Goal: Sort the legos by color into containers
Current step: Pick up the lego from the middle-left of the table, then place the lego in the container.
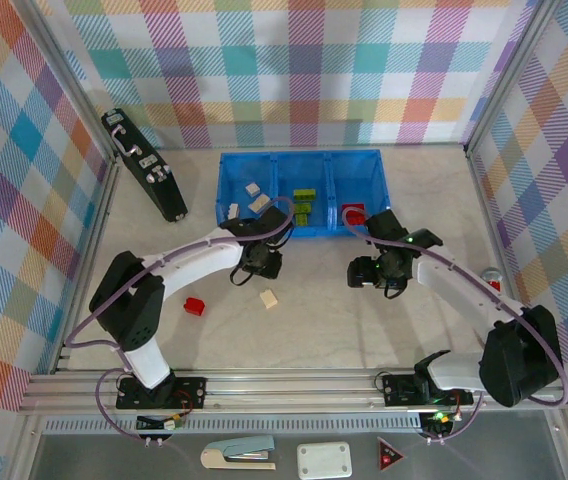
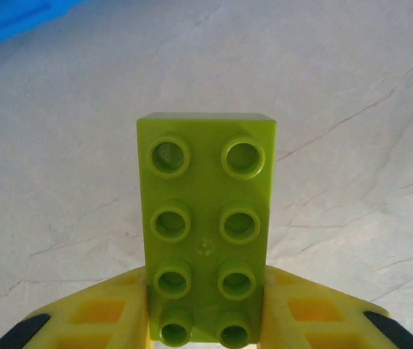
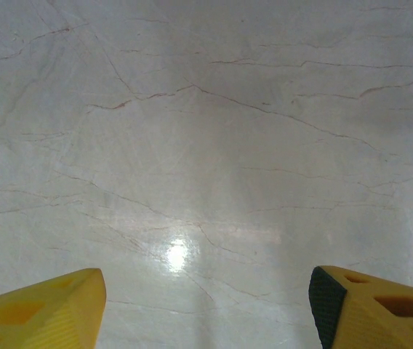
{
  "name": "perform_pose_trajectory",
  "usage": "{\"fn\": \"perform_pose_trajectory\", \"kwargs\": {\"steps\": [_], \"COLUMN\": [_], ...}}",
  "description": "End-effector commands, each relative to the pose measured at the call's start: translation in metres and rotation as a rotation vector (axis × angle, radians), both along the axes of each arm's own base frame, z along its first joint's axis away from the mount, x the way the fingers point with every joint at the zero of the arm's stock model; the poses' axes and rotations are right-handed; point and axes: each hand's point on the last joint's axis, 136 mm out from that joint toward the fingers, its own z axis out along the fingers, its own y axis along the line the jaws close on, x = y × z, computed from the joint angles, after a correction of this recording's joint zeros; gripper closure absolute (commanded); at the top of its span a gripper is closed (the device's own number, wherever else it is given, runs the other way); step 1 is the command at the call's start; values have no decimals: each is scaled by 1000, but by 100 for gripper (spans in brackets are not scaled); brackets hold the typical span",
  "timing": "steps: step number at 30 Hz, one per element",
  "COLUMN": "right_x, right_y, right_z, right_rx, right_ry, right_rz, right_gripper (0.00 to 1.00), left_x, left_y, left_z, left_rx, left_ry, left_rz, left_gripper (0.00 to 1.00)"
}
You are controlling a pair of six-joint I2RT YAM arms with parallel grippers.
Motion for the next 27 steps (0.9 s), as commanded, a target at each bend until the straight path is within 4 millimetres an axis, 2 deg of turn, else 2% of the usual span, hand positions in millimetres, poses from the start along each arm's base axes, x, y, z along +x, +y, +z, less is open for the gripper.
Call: {"fn": "perform_pose_trajectory", "kwargs": {"steps": [1,8,16,27], "right_x": [-3,-14,-26,-28], "right_y": [-5,-15,-21,-22], "right_z": [15,20,24,26], "right_rx": [-13,-32,-15,-12], "right_ry": [-26,-34,-52,-58], "right_rz": [-15,-31,-55,-56], "right_gripper": [25,25,25,24], "left_x": [8,39,81,138], "left_y": [-8,-41,-69,-102], "left_z": [8,28,40,35], "left_rx": [-12,-76,-166,-362], "left_ry": [17,-15,-34,-21], "left_rz": [-18,-22,29,89], "left_gripper": [66,67,67,67]}}
